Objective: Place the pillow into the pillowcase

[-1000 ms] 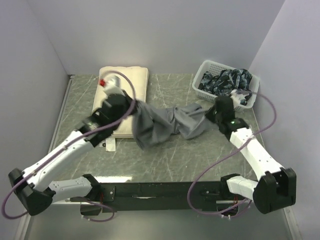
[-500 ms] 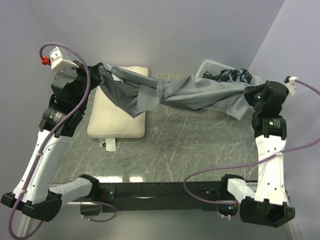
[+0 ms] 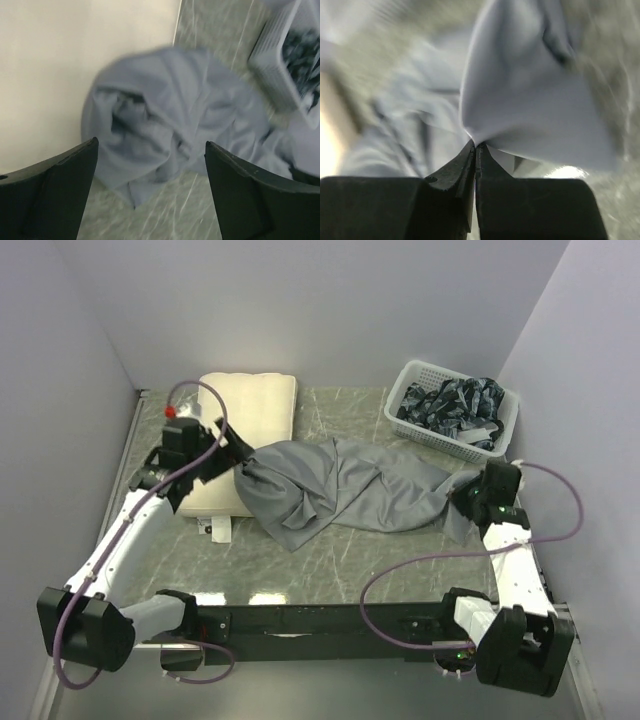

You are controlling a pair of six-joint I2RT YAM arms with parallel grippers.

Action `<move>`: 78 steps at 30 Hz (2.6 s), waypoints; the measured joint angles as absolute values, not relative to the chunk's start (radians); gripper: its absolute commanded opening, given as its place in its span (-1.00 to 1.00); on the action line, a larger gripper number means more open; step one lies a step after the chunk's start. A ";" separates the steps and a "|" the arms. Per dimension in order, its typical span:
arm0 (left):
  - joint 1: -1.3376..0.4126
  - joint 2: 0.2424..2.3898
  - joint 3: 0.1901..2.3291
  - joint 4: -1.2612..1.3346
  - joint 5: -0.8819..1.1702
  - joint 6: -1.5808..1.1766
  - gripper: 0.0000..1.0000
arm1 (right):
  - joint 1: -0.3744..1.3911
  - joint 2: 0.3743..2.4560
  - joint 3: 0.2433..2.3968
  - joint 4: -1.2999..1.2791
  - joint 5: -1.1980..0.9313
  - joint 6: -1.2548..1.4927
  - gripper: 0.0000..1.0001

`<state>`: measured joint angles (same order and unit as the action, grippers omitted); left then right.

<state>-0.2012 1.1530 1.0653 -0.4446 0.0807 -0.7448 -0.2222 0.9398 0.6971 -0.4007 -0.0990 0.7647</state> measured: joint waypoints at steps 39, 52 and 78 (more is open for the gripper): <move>-0.835 1.805 1.180 -0.271 -0.269 -0.765 0.17 | -0.157 1.031 0.606 -0.281 -0.118 0.655 -0.75; -0.834 1.907 1.255 -0.253 -0.379 -0.862 -0.94 | -0.155 1.031 0.606 -0.276 -0.121 0.648 -0.75; -0.140 1.324 1.741 -0.516 -0.194 -0.707 -0.99 | -0.155 1.093 1.015 -0.384 -0.089 0.685 -0.64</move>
<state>-0.1402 1.3243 1.7409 -0.5156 -0.1936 -0.7067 -0.1551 1.0935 1.0149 -0.3843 -0.0895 0.6853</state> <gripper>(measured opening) 0.022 0.174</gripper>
